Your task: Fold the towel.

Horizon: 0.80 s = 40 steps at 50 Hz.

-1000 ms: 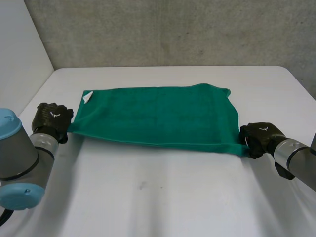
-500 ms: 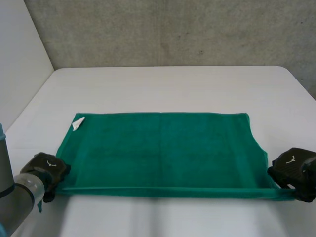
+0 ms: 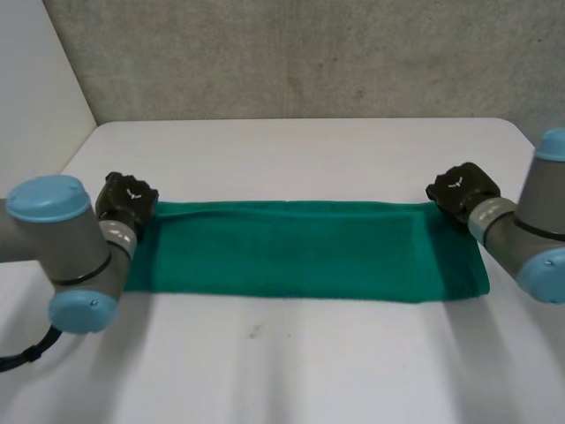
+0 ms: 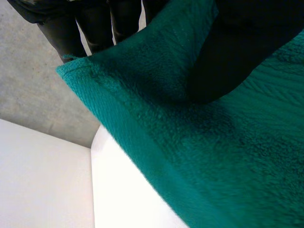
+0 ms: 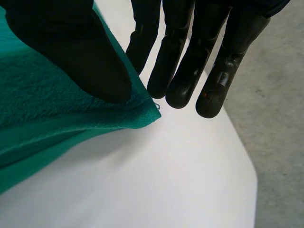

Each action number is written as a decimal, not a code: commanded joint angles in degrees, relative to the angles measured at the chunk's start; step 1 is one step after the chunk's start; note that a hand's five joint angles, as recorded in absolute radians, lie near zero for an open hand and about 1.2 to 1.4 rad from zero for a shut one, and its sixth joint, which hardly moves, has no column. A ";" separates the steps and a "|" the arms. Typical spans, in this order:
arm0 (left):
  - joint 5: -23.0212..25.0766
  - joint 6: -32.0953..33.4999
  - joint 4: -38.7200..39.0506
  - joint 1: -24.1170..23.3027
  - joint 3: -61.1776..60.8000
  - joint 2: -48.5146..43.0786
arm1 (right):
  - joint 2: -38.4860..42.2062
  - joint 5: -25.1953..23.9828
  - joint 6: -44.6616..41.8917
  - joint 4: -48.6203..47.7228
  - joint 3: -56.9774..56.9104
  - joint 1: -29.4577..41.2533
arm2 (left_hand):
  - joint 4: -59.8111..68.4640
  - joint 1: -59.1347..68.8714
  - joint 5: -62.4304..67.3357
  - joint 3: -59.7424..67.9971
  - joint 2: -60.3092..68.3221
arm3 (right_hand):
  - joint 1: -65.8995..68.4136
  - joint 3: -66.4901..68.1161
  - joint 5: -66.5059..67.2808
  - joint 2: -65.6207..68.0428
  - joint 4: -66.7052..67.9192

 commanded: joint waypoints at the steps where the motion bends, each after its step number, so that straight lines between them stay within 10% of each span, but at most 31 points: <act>1: -0.23 2.39 1.43 -0.06 12.61 -11.12 | 10.66 2.74 -0.54 -7.77 -10.46 1.64 | 11.52 13.09 15.59 11.53 11.22 | 23.78 12.25 12.75 12.18 11.80; 12: 0.38 5.73 11.00 -0.59 15.53 -13.86 | 15.33 3.62 -0.18 -14.37 -15.11 2.87 | 11.52 13.09 15.59 11.53 11.22 | 22.35 10.81 11.31 10.74 10.36; 16: 0.64 5.82 12.15 -1.73 15.00 -13.77 | 15.77 6.86 0.34 -14.10 -16.52 3.84 | -51.75 -50.18 -47.68 -51.74 -52.05 | -46.22 -57.75 -57.25 -57.82 -58.20; 40: 0.21 -1.72 12.32 -3.93 -8.63 12.76 | -10.07 0.37 16.77 7.32 -2.57 -0.54 | -58.48 -56.91 -54.41 -58.47 -58.78 | -46.22 -57.75 -57.25 -57.82 -58.20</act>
